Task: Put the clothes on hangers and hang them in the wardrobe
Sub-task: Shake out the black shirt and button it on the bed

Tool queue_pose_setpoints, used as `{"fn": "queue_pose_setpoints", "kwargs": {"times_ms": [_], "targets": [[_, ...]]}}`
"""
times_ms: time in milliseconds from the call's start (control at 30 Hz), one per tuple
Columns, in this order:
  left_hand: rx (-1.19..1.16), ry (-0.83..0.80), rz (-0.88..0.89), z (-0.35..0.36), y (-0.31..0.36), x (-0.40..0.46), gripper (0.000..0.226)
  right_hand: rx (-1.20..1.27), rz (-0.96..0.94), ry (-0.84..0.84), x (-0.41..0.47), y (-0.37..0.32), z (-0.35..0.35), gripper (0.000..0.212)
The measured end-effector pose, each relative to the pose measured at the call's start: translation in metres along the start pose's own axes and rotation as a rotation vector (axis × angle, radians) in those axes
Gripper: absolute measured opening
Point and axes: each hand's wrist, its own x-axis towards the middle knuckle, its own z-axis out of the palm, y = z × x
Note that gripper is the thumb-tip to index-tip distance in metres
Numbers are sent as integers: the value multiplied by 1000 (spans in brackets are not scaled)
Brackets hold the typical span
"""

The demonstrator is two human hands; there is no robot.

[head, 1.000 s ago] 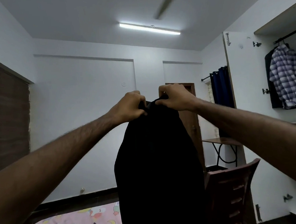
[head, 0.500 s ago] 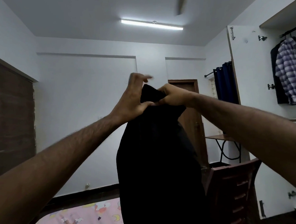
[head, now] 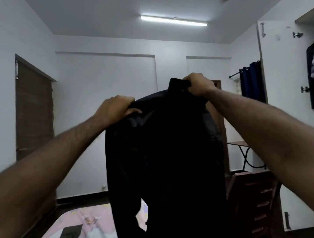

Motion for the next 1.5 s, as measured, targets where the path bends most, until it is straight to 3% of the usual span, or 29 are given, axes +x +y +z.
{"fn": "queue_pose_setpoints", "kwargs": {"times_ms": [67,167,300,433,500,533,600,700,867,967,1033,1167,1200,1367,1433,1500], "targets": [[163,35,49,-22,-5,1,39,-19,-16,1,0,-8,-5,35],[226,87,-13,-42,-18,-6,16,-28,-48,-1,-1,-24,-14,30],[146,102,-115,-55,-27,-26,21,-83,-128,-47,-2,-42,-33,30],[203,335,-41,-69,-36,-54,17,33,-226,-197,-16,-31,-55,17],[330,199,145,-68,-38,-63,17,-118,-205,-186,-17,-28,-50,14],[359,136,157,-66,-36,-64,17,-168,-174,-142,-18,-28,-45,15],[284,175,13,-66,-33,-57,18,-124,-158,-69,-17,-35,-34,20],[103,216,-241,-58,-46,-53,33,-38,-191,-122,-16,-47,-31,15],[-198,119,-290,-52,-76,-82,32,168,-130,-243,-21,-57,-42,40],[-461,-80,-229,-49,-86,-109,6,250,-41,-452,-31,-60,-34,37],[-639,-222,-209,-40,-90,-127,7,232,13,-614,-37,-60,-14,35],[-809,-503,-264,4,-98,-156,25,190,99,-931,-49,-55,43,81],[-837,-544,-279,18,-100,-162,29,185,116,-991,-50,-51,60,82],[-807,-537,-367,89,-119,-179,51,282,174,-1060,-40,-28,141,12],[-661,-508,-342,122,-130,-187,28,338,191,-1139,-32,-20,178,9],[-492,-417,-248,163,-140,-193,52,297,190,-1245,-20,-16,219,11]]}}
